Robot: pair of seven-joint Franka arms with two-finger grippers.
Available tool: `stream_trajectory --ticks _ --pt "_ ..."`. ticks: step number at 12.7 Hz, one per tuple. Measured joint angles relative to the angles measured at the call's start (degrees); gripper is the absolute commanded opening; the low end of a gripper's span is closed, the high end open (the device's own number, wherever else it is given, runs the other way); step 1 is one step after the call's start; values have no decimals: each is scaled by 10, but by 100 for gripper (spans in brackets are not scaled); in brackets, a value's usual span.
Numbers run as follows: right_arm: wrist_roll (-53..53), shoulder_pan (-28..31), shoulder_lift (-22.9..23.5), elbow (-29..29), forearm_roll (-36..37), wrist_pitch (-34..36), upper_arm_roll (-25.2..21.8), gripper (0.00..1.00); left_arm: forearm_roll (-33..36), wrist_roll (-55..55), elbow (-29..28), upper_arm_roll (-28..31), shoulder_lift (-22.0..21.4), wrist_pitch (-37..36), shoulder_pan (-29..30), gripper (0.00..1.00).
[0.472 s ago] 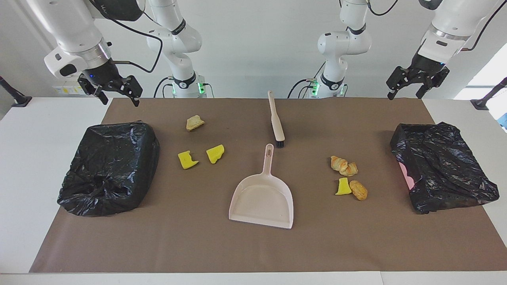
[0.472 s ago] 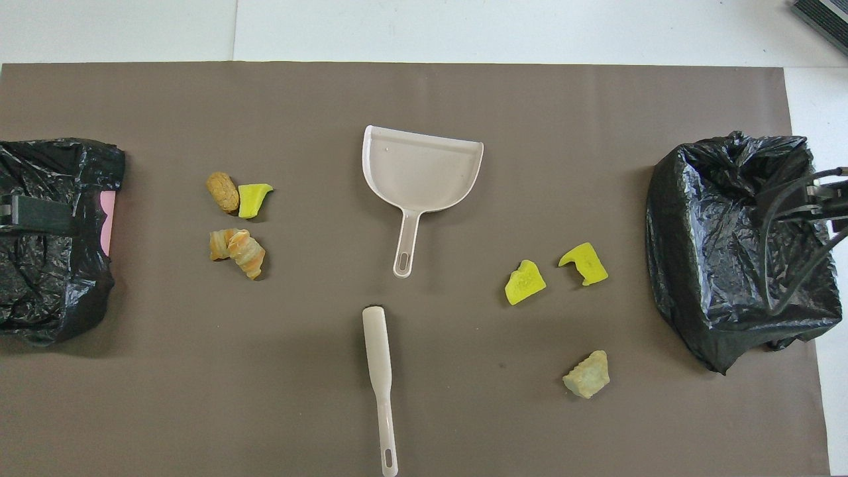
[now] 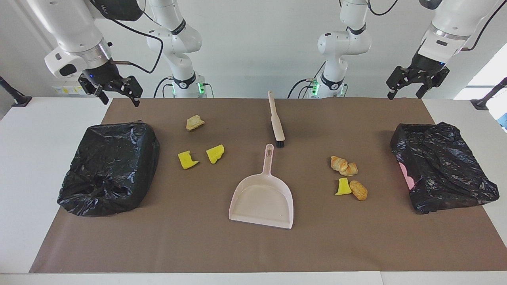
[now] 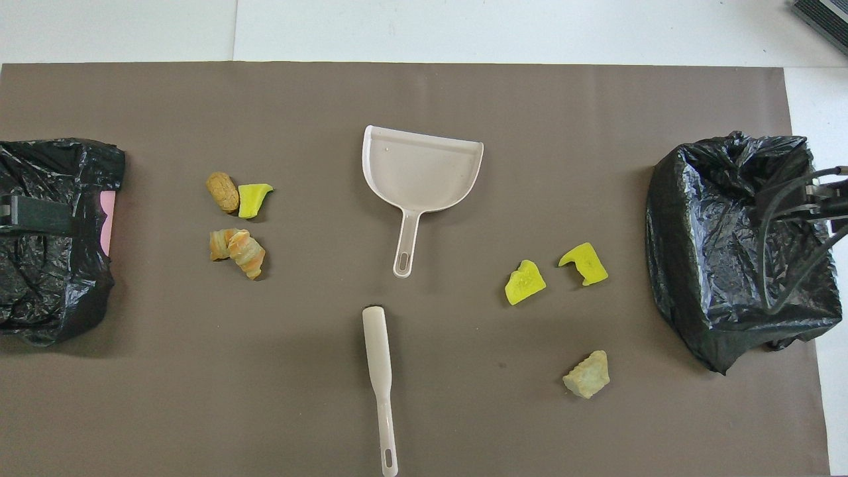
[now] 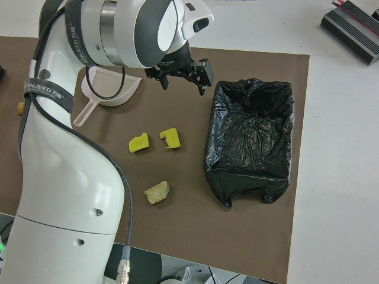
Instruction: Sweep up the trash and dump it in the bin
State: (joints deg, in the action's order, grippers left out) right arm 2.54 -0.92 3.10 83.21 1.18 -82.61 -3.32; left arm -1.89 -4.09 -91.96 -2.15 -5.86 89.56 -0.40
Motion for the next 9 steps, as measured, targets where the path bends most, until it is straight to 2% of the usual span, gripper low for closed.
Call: stream_trajectory --ticks 9 --pt "0 -2 0 4 0 0 1 100 0 0 -3 3 -1 0 0 100"
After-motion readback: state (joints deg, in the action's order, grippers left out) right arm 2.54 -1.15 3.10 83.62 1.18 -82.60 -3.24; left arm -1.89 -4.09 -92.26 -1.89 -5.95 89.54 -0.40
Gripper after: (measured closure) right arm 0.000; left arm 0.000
